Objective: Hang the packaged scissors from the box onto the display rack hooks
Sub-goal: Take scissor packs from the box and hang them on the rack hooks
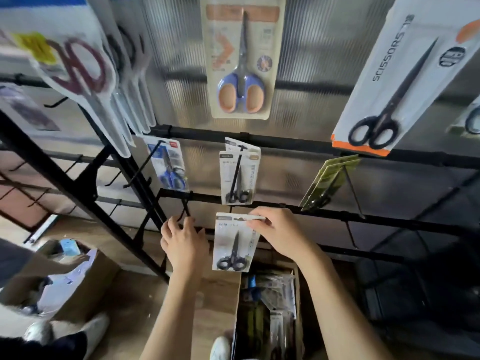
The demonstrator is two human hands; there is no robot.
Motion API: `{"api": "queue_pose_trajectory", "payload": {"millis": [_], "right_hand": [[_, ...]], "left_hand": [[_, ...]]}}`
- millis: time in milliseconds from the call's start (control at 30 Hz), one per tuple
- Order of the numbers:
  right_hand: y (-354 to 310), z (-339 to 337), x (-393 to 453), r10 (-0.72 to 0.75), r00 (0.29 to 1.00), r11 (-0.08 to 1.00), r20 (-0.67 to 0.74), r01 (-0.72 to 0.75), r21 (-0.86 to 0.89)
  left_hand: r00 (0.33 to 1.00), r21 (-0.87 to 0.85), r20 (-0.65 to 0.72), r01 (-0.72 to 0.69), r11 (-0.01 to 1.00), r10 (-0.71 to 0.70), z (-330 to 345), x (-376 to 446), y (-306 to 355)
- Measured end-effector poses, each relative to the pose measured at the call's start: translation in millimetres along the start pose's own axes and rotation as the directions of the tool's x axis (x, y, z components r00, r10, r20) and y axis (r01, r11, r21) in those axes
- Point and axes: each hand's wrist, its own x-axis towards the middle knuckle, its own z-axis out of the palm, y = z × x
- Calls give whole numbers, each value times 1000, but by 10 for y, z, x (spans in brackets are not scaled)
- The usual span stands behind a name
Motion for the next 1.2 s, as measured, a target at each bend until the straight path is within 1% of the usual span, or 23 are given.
{"api": "queue_pose_trajectory", "payload": {"millis": [100, 167, 267, 333, 433, 567, 833, 933, 1067, 1200], "right_hand": [[-103, 23, 88, -19, 1000, 999, -10, 20, 26], [-152, 21, 118, -57, 998, 998, -20, 58, 32], [-230, -25, 127, -81, 993, 994, -82, 86, 67], [-259, -65, 130, -63, 991, 994, -117, 74, 84], [-267, -77, 133, -31, 991, 994, -130, 44, 99], [-288, -74, 130, -32, 988, 995, -152, 46, 91], [-324, -21, 160, -36, 989, 997, -143, 46, 68], [-289, 25, 189, -12, 984, 998, -179, 22, 54], [-253, 77, 291, 25, 968, 999, -250, -15, 42], [-250, 68, 462, 77, 949, 997, -307, -70, 32]], "left_hand": [[997, -26, 74, 8, 1000, -6, -66, 64, -26], [994, -51, 110, 6, 999, 0, -76, 108, -31], [989, -74, 146, -20, 997, 31, -47, 178, -35], [983, -67, 175, -47, 997, 58, -6, 223, -31], [974, -45, 207, -87, 995, 94, 62, 278, -22], [963, -35, 235, -130, 991, 135, 179, 356, -39], [937, -10, 327, -122, 992, 119, 378, 495, -129], [928, 16, 353, -132, 991, 118, 442, 534, -197], [923, 8, 365, -137, 991, 125, 462, 588, -225], [920, 51, 354, -196, 979, 166, 420, 649, -208]]}}
